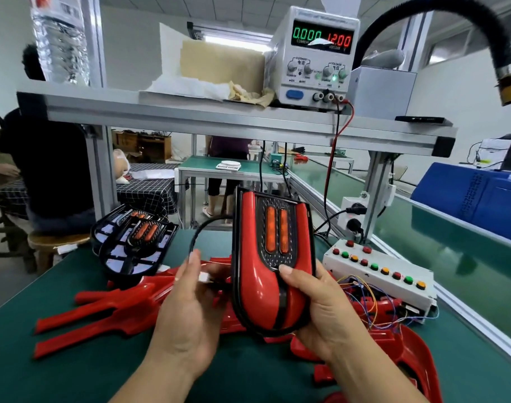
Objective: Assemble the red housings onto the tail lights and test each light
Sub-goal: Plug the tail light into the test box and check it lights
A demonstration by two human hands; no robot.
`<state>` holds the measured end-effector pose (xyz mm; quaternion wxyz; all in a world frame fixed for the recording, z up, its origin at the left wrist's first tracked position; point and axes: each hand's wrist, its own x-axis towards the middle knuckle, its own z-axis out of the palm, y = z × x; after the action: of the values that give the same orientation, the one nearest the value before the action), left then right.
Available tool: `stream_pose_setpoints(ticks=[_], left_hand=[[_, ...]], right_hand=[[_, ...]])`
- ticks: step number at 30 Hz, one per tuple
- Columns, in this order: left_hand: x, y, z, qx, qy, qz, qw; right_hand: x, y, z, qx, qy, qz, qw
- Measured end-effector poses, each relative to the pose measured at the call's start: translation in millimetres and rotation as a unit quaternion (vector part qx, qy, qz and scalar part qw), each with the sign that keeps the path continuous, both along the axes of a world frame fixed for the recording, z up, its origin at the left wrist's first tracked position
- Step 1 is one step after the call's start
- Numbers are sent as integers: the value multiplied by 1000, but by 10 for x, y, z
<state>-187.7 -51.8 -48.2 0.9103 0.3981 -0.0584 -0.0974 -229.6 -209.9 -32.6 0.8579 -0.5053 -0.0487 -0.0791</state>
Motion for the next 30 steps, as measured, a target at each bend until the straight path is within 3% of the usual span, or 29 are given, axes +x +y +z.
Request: stream_pose_setpoints(ticks=[4,12,17,22,30], left_hand=[[-51,-77,-69,132,-107,-4,985],[-53,-90,-85,158,-99,2,982],[-35,-60,-50,125,-62,-36,990],[25,20,53,73,-33,-43,996],[-38,-106,365,13,-16,-104,994]], right_hand=[[11,-19,-12,-68,18,-54,996],[60,-34,-27,-235,58,-95,966],[37,-69,20,-148,77,-46,985],[-8,-138,109,-111,-16,54,992],[-63,-276,456,-65,-18,-104,992]])
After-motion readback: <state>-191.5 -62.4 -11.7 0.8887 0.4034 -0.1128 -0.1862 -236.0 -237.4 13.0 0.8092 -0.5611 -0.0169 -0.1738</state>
